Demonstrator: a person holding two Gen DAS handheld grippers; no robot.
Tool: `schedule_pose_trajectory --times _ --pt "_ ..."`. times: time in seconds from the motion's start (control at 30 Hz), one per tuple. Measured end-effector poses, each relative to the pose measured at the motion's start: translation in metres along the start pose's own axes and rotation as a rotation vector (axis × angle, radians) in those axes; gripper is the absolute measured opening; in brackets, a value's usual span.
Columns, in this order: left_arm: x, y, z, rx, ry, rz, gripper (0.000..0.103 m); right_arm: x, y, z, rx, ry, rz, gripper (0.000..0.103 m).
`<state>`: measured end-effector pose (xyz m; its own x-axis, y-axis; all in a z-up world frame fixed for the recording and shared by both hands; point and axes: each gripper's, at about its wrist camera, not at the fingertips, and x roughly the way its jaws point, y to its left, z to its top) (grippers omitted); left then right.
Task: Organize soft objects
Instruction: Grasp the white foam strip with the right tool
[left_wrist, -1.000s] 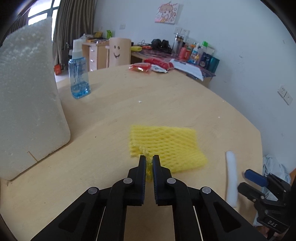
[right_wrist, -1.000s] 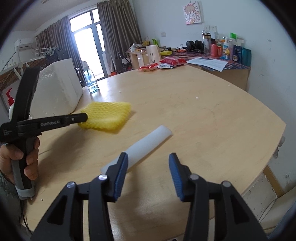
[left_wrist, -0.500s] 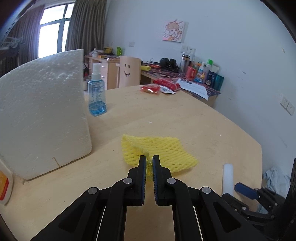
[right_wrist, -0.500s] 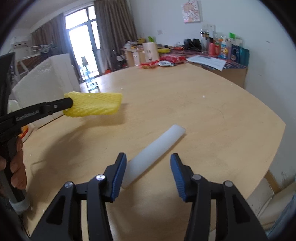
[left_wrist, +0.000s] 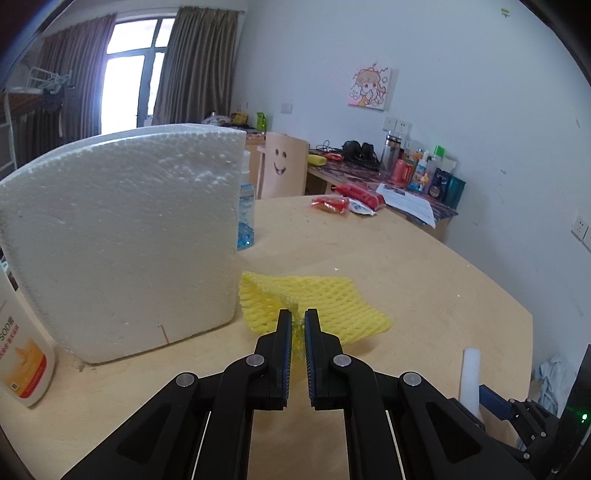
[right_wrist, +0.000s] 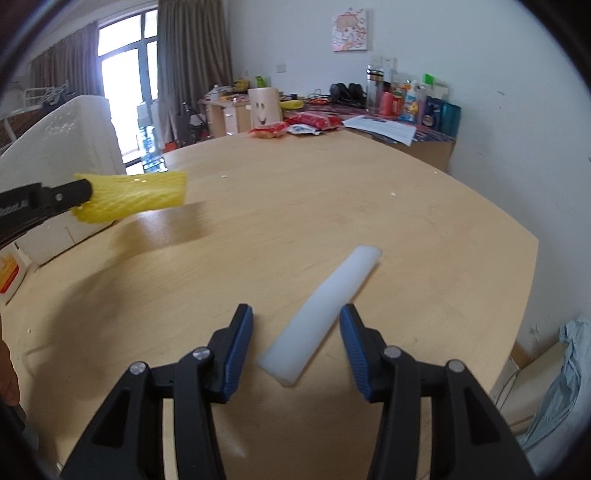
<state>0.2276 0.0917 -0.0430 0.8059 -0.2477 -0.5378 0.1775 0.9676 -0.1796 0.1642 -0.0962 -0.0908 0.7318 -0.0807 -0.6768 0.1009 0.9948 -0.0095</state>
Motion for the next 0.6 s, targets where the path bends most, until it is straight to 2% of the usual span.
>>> schedule_pose_trajectory --times 0.03,0.1,0.23,0.3,0.37,0.6 --pt "0.000 0.000 0.000 -0.001 0.000 -0.001 0.007 0.000 -0.001 0.000 0.002 0.001 0.000 0.039" --pt "0.001 -0.001 -0.001 0.002 0.004 0.001 0.007 0.000 -0.004 0.001 0.012 -0.002 0.005 0.031" --pt "0.000 0.000 -0.002 0.004 0.005 0.000 0.007 -0.003 -0.010 -0.001 0.007 -0.011 0.039 0.022" --pt "-0.001 0.000 -0.003 0.008 0.005 -0.001 0.007 -0.004 -0.014 -0.001 0.000 -0.009 0.079 0.021" --pt "0.000 -0.002 -0.003 0.013 0.007 0.001 0.007 -0.008 -0.018 -0.001 -0.014 -0.022 0.099 0.013" --pt "0.000 -0.005 -0.003 0.025 0.004 -0.008 0.007 -0.019 -0.031 0.001 -0.075 -0.057 0.138 0.013"
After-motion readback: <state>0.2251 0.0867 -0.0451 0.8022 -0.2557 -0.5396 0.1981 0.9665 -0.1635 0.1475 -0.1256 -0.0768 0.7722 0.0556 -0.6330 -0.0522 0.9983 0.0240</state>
